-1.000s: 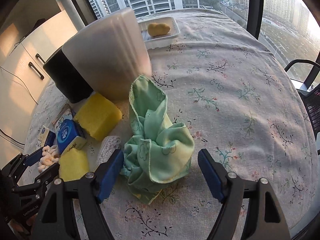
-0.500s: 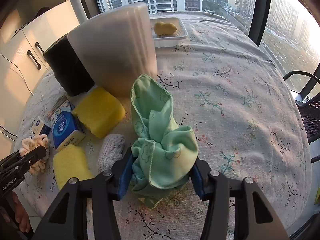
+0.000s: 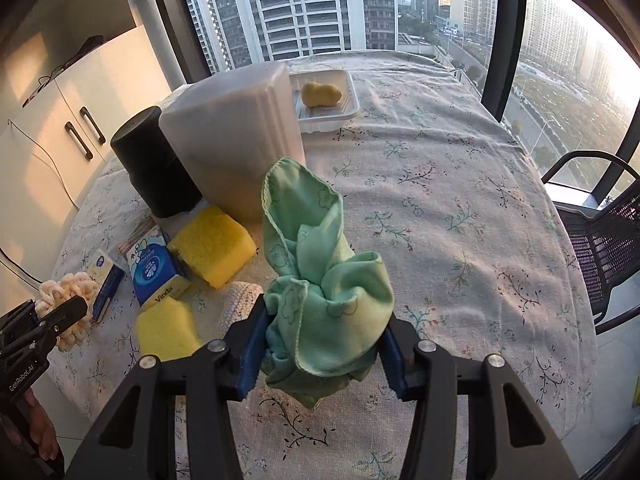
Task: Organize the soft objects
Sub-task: 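Lift and carry the rope toy and green cloth to the tray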
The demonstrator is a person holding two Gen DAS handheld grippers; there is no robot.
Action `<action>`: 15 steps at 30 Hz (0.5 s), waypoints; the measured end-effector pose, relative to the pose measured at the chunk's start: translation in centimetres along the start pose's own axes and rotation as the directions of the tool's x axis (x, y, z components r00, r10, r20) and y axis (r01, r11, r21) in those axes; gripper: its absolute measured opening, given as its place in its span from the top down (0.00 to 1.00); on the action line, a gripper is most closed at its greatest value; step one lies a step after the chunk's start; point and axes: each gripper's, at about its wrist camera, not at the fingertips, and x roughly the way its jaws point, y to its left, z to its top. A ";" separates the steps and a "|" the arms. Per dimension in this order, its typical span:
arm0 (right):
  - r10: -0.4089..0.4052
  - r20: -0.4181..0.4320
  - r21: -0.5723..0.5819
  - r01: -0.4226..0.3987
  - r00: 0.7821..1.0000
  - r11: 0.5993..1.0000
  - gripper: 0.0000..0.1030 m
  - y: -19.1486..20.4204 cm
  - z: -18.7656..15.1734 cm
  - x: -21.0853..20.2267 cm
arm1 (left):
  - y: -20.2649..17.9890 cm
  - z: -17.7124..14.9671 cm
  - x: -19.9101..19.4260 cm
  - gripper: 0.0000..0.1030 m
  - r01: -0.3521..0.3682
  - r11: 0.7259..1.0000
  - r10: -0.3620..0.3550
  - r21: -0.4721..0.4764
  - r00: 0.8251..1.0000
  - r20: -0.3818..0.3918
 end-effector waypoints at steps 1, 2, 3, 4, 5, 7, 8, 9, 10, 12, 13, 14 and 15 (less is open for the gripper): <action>-0.004 0.002 0.003 0.004 1.000 1.000 0.49 -0.2 0.1 -0.1 | 0.3 0.2 -0.1 0.76 -0.005 1.000 0.005 -0.003 1.000 0.002; -0.006 0.002 0.003 0.006 1.000 1.000 0.49 -0.4 0.2 -0.1 | 0.7 0.4 -0.2 0.76 -0.009 1.000 0.009 -0.009 1.000 0.004; -0.009 0.003 0.005 0.009 1.000 1.000 0.49 -0.6 0.4 -0.2 | 1.2 0.5 -0.2 0.76 -0.011 1.000 0.011 -0.017 1.000 0.006; -0.013 0.005 0.009 0.013 1.000 1.000 0.49 -0.8 0.5 -0.2 | 1.6 0.8 -0.2 0.76 -0.015 1.000 0.016 -0.023 1.000 0.008; -0.017 0.006 0.013 0.017 1.000 1.000 0.49 -1.0 0.6 -0.3 | 2.0 0.9 -0.3 0.76 -0.022 0.999 0.022 -0.029 1.000 0.012; -0.025 0.006 0.022 0.025 1.000 0.999 0.49 -1.6 1.0 -0.2 | 2.8 1.4 -0.2 0.76 -0.039 0.998 0.040 -0.038 0.999 0.017; -0.029 0.006 0.025 0.029 1.000 0.999 0.49 -1.8 1.2 -0.1 | 3.1 1.7 -0.2 0.76 -0.048 0.998 0.049 -0.043 0.999 0.020; -0.033 0.007 0.027 0.033 0.999 0.999 0.49 -2.0 1.4 -0.1 | 3.6 2.0 -0.1 0.76 -0.059 0.997 0.060 -0.050 0.998 0.021; -0.039 0.007 0.031 0.038 0.999 0.999 0.49 -2.3 1.6 0.0 | 4.1 2.3 0.1 0.76 -0.069 0.996 0.071 -0.058 0.997 0.021; -0.050 0.004 0.035 0.049 0.999 0.998 0.49 -2.7 2.1 0.3 | 5.1 2.8 0.5 0.76 -0.083 0.994 0.084 -0.075 0.996 0.021; -0.054 0.003 0.038 0.054 0.999 0.998 0.49 -2.9 2.4 0.5 | 5.6 3.1 0.7 0.76 -0.088 0.993 0.090 -0.084 0.996 0.019; -0.058 0.001 0.039 0.058 0.998 0.998 0.49 -3.1 2.7 0.8 | 6.2 3.4 1.0 0.76 -0.092 0.991 0.094 -0.096 0.995 0.016; -0.064 -0.001 0.040 0.064 0.998 0.997 0.49 -3.3 3.0 1.0 | 6.9 3.6 1.4 0.76 -0.090 0.990 0.092 -0.111 0.996 0.013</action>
